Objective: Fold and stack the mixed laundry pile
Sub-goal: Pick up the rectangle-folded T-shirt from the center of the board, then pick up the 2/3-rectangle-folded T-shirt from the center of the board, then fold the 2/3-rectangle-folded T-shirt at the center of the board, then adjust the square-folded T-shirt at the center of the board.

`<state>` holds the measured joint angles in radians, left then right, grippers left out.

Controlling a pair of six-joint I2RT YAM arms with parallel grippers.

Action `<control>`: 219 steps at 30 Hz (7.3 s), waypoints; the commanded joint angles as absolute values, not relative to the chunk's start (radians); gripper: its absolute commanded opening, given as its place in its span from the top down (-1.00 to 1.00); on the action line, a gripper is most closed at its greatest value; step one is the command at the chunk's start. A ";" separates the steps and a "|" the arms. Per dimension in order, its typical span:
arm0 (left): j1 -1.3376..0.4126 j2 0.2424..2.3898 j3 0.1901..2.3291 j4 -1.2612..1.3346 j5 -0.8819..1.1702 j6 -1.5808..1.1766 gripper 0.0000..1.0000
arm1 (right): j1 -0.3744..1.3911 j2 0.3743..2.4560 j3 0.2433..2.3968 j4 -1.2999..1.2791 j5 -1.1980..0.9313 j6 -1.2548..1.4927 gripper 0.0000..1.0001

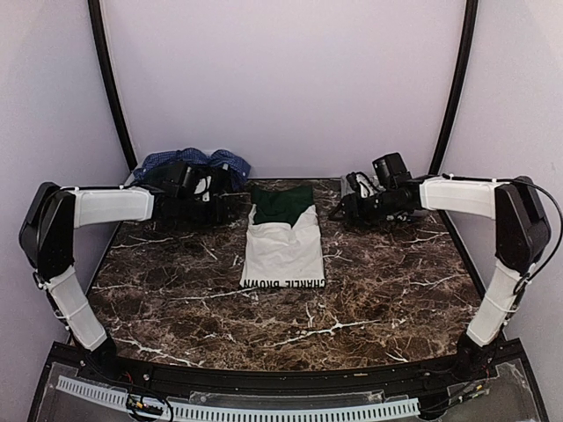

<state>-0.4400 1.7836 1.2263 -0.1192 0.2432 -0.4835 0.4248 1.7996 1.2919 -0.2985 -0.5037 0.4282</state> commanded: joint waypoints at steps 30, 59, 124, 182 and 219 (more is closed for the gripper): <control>-0.644 1.725 0.724 0.202 0.403 -0.623 0.31 | 0.630 1.874 0.904 -0.013 -0.614 0.586 0.45; -0.911 0.941 0.550 -0.205 0.264 -0.796 1.00 | 0.842 1.151 0.727 -0.342 -0.423 0.791 1.00; -0.606 1.626 0.959 -0.149 0.242 -0.474 1.00 | 0.598 1.613 0.855 -0.119 -0.560 0.616 1.00; -0.733 2.096 1.572 -0.526 0.588 0.769 1.00 | 0.578 2.408 1.729 -0.434 -0.945 0.210 0.67; -0.707 2.002 1.518 -0.157 0.392 0.752 1.00 | 0.581 2.454 1.700 -0.434 -0.999 0.187 0.83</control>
<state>-0.7166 2.0544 1.5597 -0.2577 0.4137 0.7277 0.5678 2.4203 1.7050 -0.3965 -1.0176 0.2058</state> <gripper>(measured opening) 0.005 0.079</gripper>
